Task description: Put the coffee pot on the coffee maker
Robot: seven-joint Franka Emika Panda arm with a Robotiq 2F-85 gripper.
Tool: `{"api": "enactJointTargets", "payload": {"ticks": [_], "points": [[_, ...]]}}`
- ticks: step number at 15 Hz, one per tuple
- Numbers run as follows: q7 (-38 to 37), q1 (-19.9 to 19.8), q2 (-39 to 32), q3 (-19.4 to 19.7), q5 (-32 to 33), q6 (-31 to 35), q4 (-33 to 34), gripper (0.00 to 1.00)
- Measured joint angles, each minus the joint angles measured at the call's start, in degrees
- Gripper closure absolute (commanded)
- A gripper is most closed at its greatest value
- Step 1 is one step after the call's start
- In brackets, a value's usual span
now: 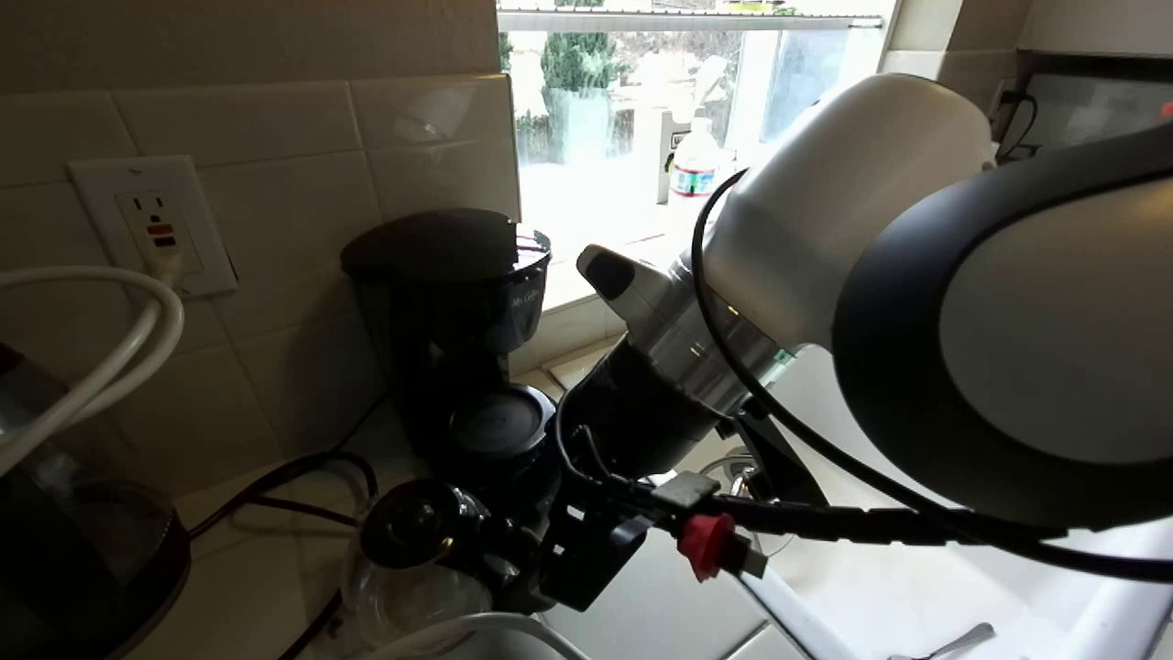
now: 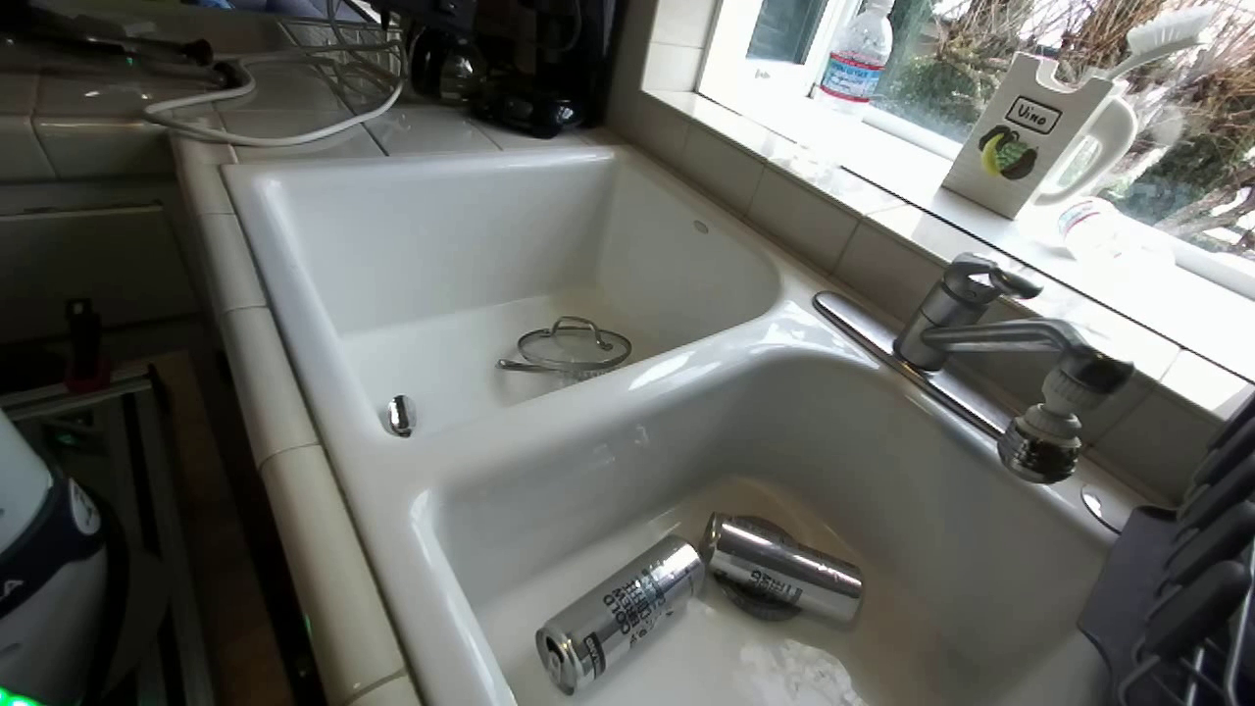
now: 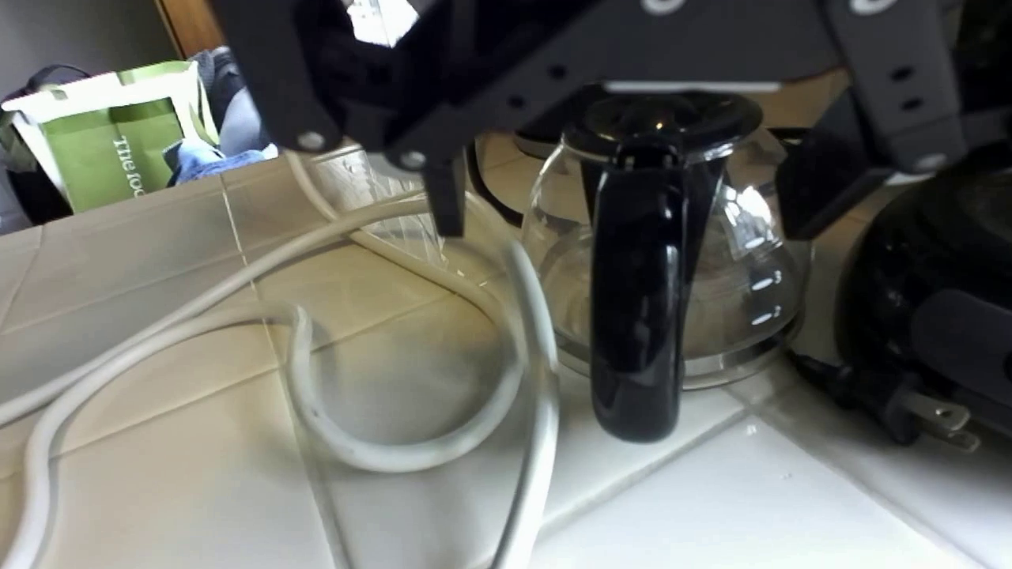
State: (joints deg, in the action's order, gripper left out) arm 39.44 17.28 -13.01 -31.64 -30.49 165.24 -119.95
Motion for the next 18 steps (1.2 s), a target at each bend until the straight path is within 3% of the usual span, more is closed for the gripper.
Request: {"api": "enactJointTargets", "payload": {"ticks": [8, 12, 13, 15, 18], "points": [[-27.03, 5.72, 0.01, 7.26, 20.51, 0.1, 0.1, 0.0], [-36.1, 8.92, -0.2, 10.86, 28.03, 0.1, 1.21, 0.05], [-37.65, 9.75, -0.42, 11.62, 29.31, 0.1, 1.61, 0.28], [-40.33, 11.27, -0.99, 13.0, 31.64, 0.1, 2.48, 0.32], [-42.39, 12.9, -2.31, 14.17, 33.01, 0.1, 3.92, 0.52]]}}
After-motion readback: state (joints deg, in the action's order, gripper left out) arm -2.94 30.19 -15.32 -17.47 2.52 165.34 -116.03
